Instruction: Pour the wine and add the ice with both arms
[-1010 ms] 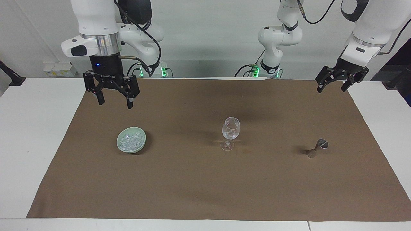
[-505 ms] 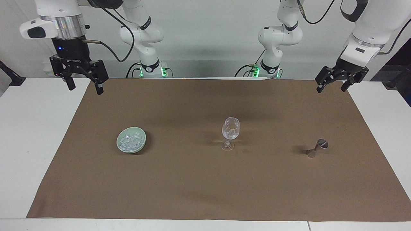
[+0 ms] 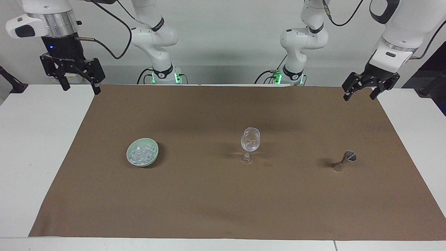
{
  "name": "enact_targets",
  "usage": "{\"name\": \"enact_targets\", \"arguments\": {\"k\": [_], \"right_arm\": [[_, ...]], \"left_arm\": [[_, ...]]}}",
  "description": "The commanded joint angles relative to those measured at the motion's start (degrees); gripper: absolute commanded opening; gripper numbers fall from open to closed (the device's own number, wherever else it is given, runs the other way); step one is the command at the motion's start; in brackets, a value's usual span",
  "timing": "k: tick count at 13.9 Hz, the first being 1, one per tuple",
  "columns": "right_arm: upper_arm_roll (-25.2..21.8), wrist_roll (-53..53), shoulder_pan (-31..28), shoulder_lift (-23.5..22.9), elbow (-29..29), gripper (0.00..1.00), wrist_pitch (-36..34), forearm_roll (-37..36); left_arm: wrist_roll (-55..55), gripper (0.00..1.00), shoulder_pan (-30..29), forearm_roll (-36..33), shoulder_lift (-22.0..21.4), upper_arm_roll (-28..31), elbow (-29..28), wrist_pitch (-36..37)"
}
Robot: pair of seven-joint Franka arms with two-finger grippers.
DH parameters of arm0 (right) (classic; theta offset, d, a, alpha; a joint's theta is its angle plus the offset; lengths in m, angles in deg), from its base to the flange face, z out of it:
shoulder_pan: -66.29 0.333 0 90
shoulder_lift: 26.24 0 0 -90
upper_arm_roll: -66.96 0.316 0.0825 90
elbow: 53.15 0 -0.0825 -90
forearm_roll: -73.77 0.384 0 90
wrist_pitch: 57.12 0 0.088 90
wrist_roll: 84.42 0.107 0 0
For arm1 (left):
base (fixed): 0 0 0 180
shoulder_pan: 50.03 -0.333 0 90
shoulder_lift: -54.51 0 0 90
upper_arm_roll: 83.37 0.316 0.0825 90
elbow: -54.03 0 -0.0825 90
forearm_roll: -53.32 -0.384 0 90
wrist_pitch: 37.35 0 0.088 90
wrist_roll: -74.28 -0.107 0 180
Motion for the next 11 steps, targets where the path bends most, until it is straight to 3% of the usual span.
{"name": "enact_targets", "arguments": {"k": [1, 6, 9, 11], "right_arm": [[-0.2, -1.6, -0.3, 5.7, -8.9, 1.00, 3.8, 1.7], [0.5, -1.1, -0.2, 7.1, -11.0, 1.00, 0.2, 6.1], [1.1, -1.1, -0.1, 7.2, -10.8, 1.00, -5.6, 6.3], [1.1, -1.1, -0.1, 7.5, -11.0, 1.00, -5.7, 5.6]], "left_arm": [[0.7, 1.00, -0.1, -0.8, -0.1, 0.0, -0.3, 0.0], [0.3, 1.00, -0.2, -0.8, -0.1, 0.0, -0.4, -0.2], [0.5, 1.00, 0.1, -1.0, 0.0, 0.2, -0.4, 0.0], [0.4, 1.00, -0.1, -1.4, 0.0, 0.2, -0.3, 0.0]]}}
